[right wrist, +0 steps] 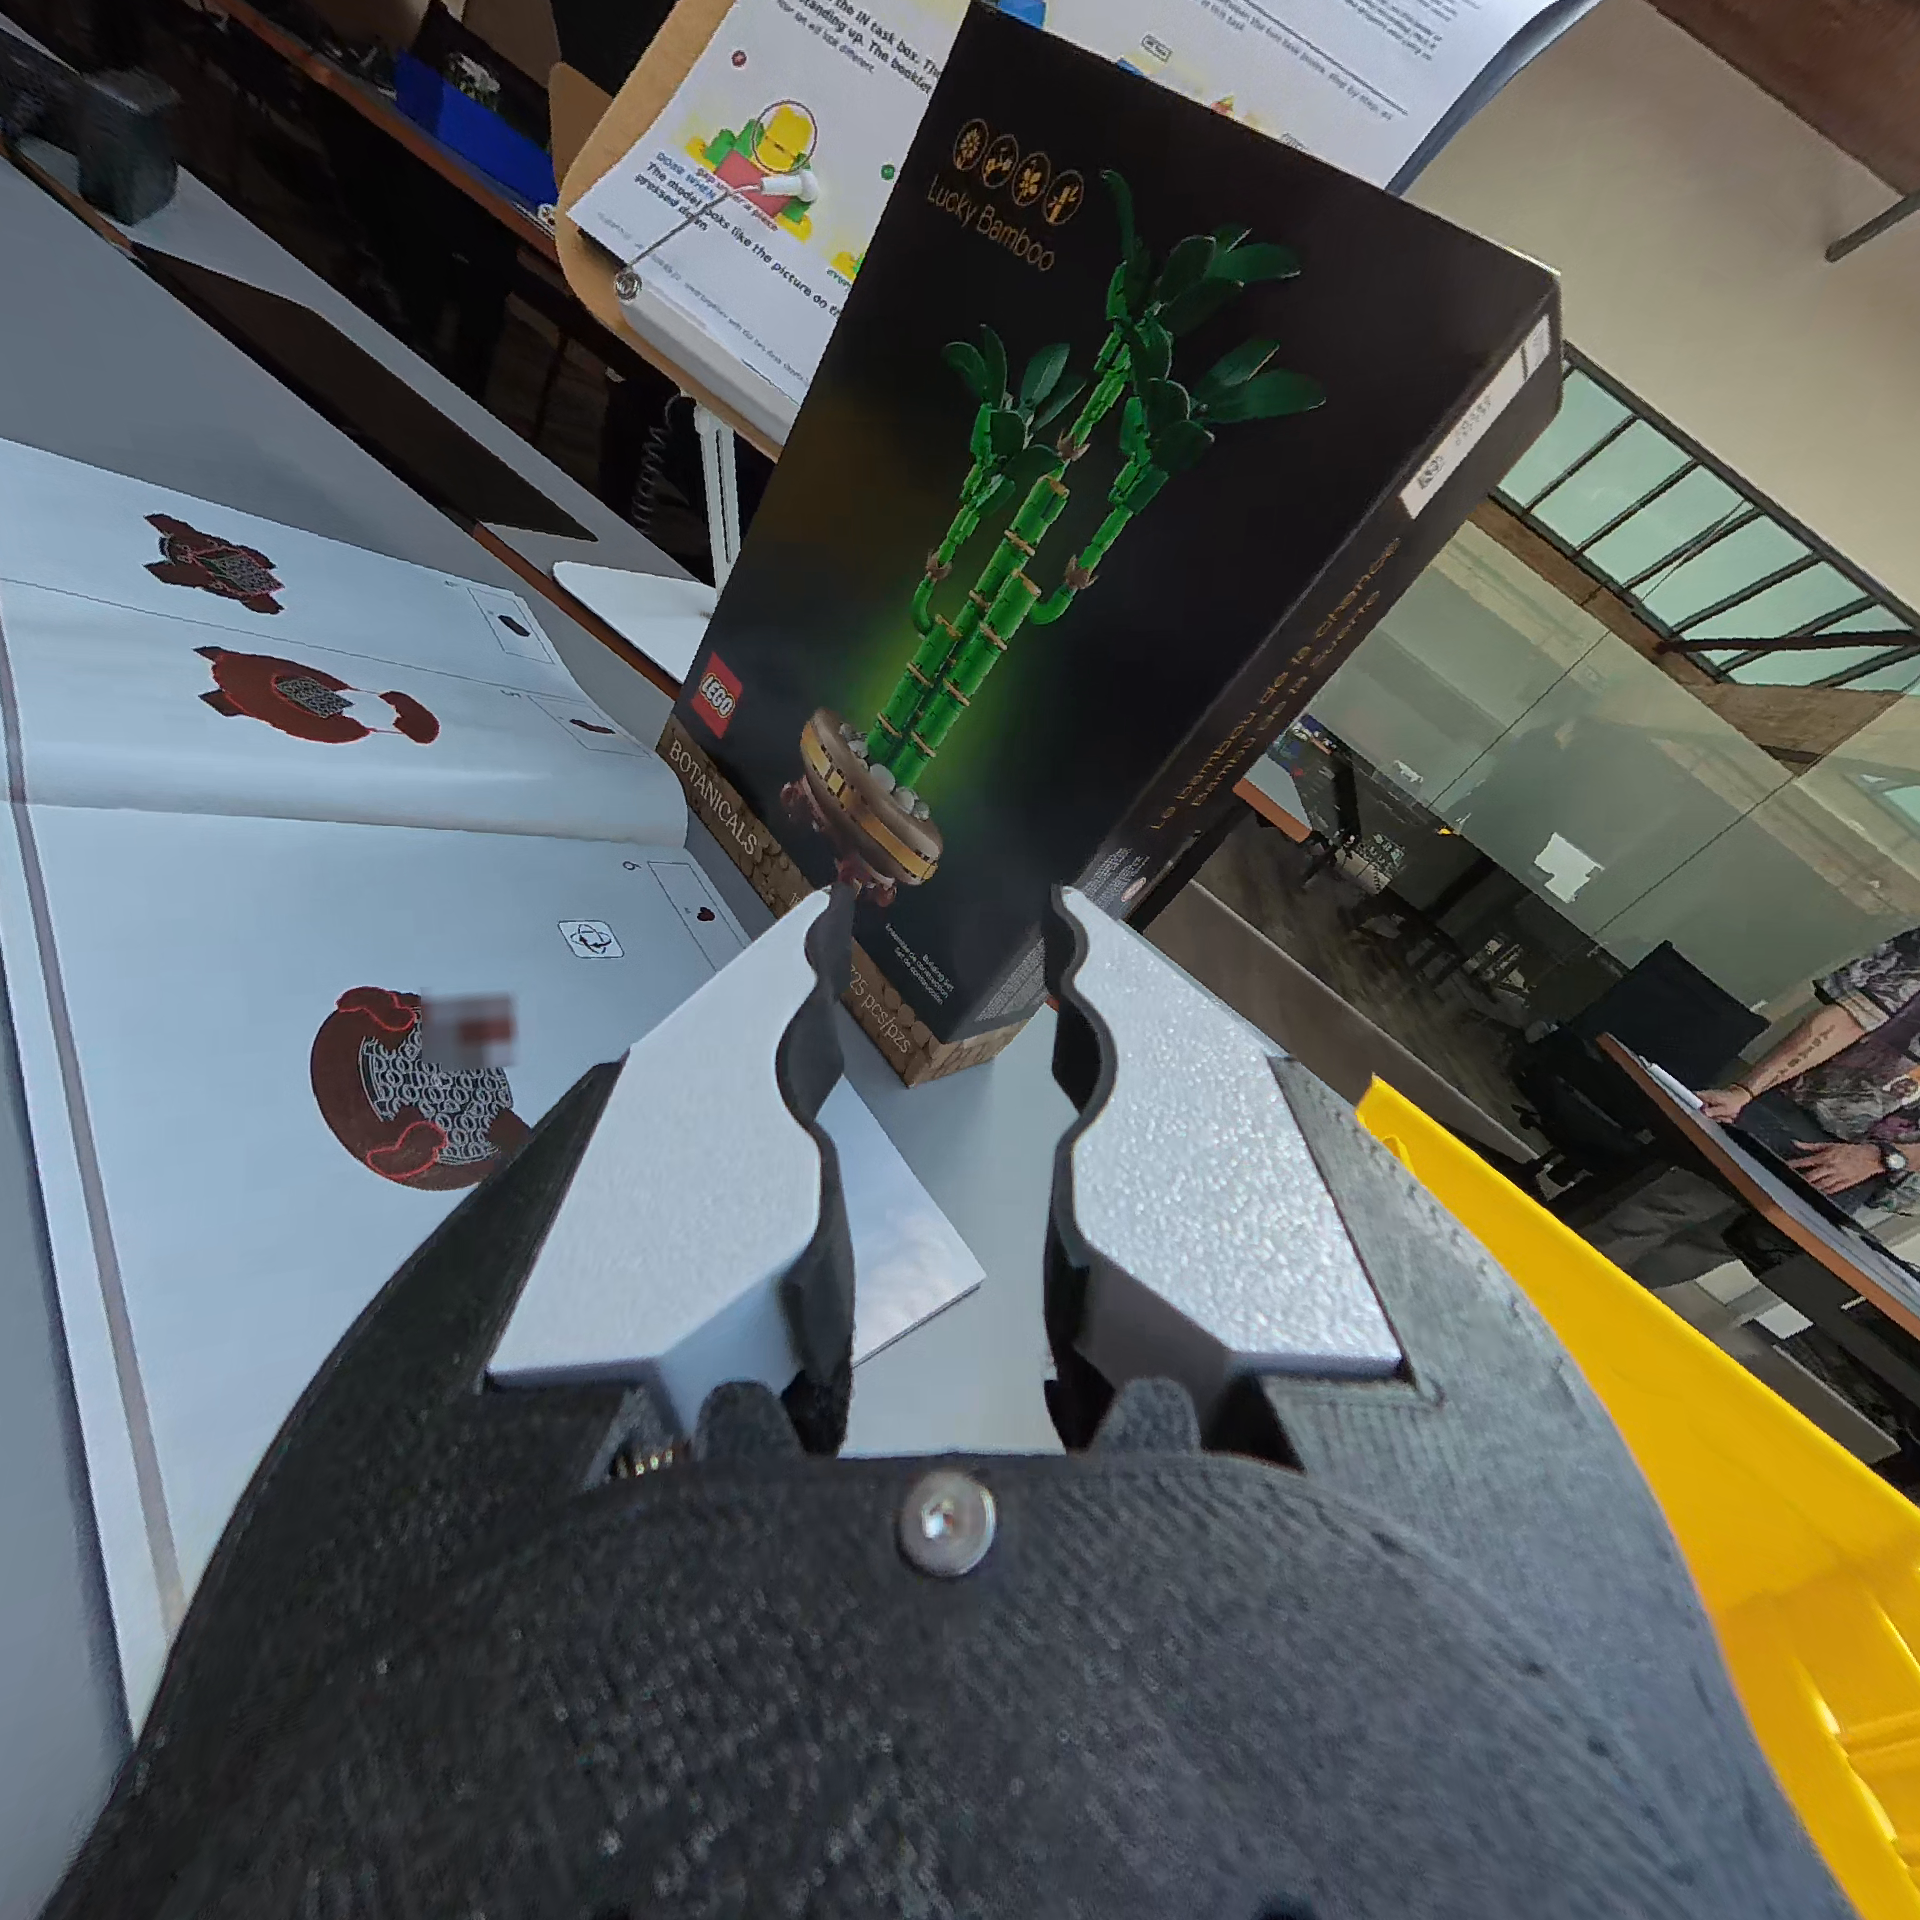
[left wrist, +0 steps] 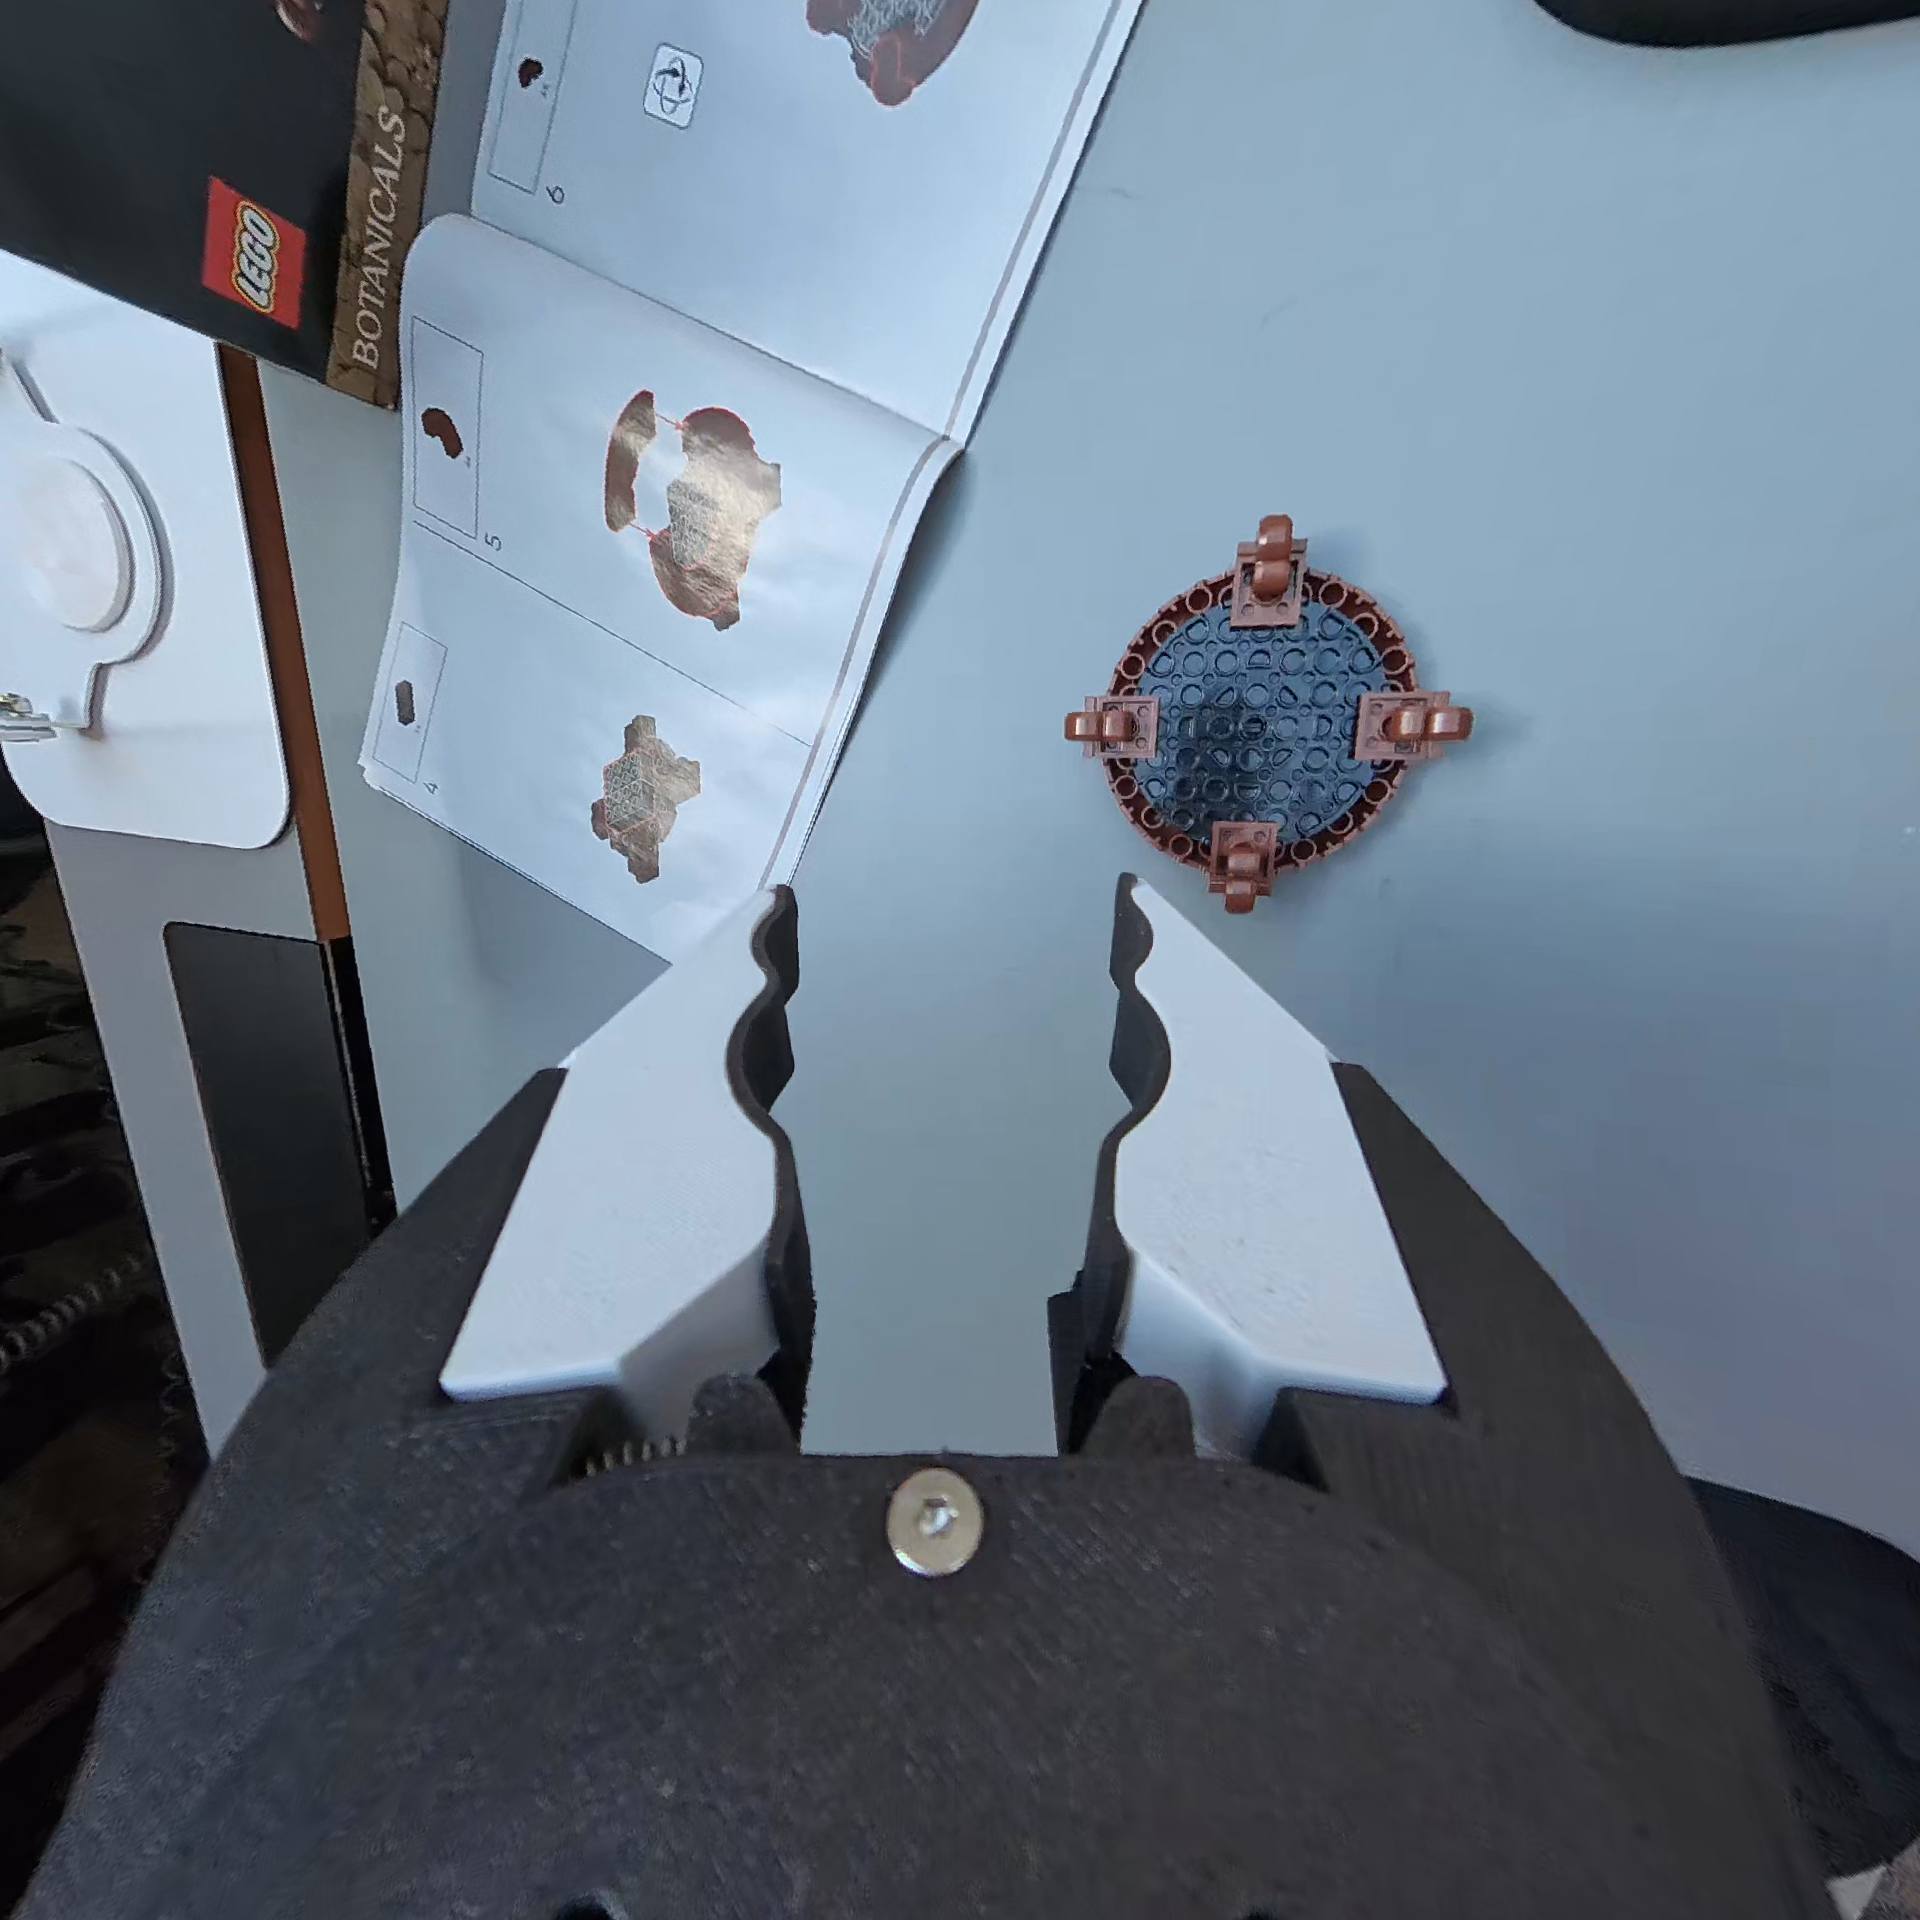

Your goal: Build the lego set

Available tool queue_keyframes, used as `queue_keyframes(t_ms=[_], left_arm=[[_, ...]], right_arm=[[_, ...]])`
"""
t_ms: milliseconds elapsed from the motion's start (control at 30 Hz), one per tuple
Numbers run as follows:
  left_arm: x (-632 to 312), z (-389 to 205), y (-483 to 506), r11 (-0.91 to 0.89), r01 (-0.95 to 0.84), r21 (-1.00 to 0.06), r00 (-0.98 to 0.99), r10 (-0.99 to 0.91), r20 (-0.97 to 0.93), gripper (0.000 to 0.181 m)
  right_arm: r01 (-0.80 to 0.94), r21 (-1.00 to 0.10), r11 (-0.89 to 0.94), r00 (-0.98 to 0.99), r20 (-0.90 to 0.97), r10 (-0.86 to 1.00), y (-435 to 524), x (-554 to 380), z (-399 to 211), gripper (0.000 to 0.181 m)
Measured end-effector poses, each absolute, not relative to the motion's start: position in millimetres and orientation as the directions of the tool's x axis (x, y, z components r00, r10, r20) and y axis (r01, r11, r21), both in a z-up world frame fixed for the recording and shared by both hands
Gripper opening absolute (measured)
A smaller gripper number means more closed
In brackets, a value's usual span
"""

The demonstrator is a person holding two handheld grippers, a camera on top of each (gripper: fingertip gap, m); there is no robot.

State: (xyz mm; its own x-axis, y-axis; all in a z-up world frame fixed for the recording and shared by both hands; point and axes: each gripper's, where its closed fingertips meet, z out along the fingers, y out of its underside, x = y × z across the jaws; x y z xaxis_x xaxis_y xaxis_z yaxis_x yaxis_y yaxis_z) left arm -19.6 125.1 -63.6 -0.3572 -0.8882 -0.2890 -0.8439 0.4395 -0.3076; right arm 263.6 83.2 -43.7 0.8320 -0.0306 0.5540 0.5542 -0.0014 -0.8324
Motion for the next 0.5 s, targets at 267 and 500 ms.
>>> queue_keyframes(t_ms=[267,500], left_arm=[[-20,-48,113,0.457,-0.836,-0.305,-0.371,-0.879,-0.299,0.060],[-21,-48,105,0.448,-0.836,-0.318,-0.368,-0.886,-0.281,0.060]], right_arm=[[0.570,-0.821,-0.009,0.821,0.570,-0.032,84,264,-45,0.037],[0.576,-0.818,-0.018,0.817,0.576,-0.029,84,266,-48,0.037]])
